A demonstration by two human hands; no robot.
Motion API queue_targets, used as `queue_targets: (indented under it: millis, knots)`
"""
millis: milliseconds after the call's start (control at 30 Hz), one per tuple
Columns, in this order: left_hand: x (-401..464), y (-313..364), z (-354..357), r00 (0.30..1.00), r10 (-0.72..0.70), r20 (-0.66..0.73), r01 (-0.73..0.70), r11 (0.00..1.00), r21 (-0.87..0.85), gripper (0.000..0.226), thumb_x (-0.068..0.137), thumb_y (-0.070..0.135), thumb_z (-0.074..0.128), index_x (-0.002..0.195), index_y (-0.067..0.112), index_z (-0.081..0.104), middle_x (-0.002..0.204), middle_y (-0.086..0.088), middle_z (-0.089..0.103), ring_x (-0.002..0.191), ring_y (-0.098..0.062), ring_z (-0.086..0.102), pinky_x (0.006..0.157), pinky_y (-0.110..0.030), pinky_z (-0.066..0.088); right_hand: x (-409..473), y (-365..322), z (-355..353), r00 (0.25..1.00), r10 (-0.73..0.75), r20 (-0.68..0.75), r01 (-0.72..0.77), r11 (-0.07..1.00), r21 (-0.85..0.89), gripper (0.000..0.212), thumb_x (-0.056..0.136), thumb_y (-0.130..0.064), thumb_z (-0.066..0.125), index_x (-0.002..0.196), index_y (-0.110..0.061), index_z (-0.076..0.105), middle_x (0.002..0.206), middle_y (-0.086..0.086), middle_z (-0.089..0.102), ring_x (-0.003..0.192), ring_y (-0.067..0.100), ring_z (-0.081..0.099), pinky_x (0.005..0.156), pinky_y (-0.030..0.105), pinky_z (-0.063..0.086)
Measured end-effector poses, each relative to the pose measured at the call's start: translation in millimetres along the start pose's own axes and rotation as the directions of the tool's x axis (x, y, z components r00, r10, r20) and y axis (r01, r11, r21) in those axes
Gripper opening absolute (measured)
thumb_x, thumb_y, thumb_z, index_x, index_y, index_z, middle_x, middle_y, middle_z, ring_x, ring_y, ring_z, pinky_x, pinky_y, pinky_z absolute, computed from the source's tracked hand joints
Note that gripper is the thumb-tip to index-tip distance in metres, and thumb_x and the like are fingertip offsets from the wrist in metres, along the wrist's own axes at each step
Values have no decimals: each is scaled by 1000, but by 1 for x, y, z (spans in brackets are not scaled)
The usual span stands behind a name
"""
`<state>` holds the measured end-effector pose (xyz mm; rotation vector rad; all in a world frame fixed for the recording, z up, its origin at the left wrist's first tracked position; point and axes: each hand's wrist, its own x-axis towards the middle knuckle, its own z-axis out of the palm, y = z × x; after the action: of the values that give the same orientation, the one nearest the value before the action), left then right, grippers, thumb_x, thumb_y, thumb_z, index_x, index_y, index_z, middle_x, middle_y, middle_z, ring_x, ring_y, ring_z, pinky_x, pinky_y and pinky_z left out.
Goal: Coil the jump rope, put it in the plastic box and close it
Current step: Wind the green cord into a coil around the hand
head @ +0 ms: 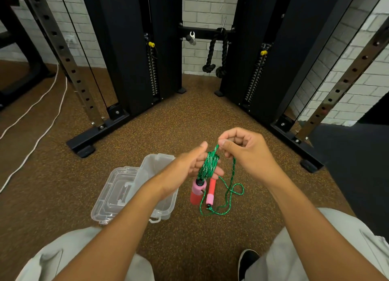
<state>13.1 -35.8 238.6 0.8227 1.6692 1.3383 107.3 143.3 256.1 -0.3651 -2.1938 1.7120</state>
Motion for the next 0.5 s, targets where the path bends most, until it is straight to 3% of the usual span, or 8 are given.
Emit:
queue_targets:
  millis: [67,133,333,400,500]
  knots:
    - [0,0,-1,999,30,-21,-29,999,22,36,107,32,47,125,9,67,112,-4,79,102,-14,74,103,-34,49,0,2,2,999,3,-32,-3,1000,-10,5,92,-11,72,96,-9,72,76,0,73,64,11,61,61,23,52]
    - [1,-2,-2,999,39,-32,-37,998,54,25,103,12,58,126,8,66,110,-4,80,99,-11,74,101,-32,52,1,3,3,999,7,-49,-7,1000,-11,4,92,-13,72,96,-11,73,77,0,75,63,8,61,61,21,52]
    - [-2,-2,-3,999,43,1,-43,998,45,27,103,4,55,128,7,65,114,-5,79,101,-11,74,101,-30,55,1,7,5,998,20,-61,-22,999,-39,6,91,-14,73,95,-10,75,78,2,76,63,8,60,60,21,50]
    - [-4,0,-4,998,54,-8,-55,997,-51,27,103,1,52,125,8,66,110,-5,79,98,-12,75,94,-25,56,0,11,9,998,37,-57,-39,999,-27,5,92,-15,72,95,-12,75,77,-1,76,63,6,61,63,21,51]
    - [-6,4,-5,997,71,-41,-79,959,-273,27,101,2,50,121,8,68,107,-8,79,92,-12,75,86,-24,57,-2,16,21,994,86,-70,-76,988,135,9,96,-13,67,94,-14,75,77,-1,74,70,13,61,64,27,51]
